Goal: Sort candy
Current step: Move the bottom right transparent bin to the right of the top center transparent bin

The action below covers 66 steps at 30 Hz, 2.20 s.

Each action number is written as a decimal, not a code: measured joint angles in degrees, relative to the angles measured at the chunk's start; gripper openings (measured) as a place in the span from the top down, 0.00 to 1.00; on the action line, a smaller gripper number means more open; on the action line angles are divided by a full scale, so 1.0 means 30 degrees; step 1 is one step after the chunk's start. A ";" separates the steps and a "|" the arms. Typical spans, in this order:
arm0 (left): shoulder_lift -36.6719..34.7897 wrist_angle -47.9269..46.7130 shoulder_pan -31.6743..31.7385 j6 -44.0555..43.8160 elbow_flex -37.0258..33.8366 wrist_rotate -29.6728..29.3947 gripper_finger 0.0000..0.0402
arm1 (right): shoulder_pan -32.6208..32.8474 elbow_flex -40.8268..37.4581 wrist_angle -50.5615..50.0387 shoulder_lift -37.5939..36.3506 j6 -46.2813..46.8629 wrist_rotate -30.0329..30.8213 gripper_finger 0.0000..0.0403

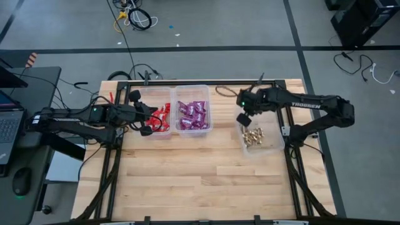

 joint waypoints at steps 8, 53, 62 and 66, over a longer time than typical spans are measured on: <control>0.0000 0.0036 0.0002 -0.0042 0.0000 -0.0488 1.00 | -0.3228 0.0000 0.3353 0.0000 -0.2528 0.0053 1.00; 0.0007 0.0138 0.0007 -0.1541 0.0000 -0.1147 1.00 | -0.2723 -0.2426 -0.2612 -0.2200 0.4726 -0.3536 1.00; 0.0007 0.0101 0.0000 -0.1785 0.0000 -0.1144 1.00 | 0.0136 -0.1963 -0.8481 -0.3499 0.8250 -0.2971 1.00; 0.0007 0.0088 0.0000 -0.1699 0.0000 -0.1144 1.00 | 0.3119 -0.1953 -0.9361 -0.5674 1.1931 -0.3070 1.00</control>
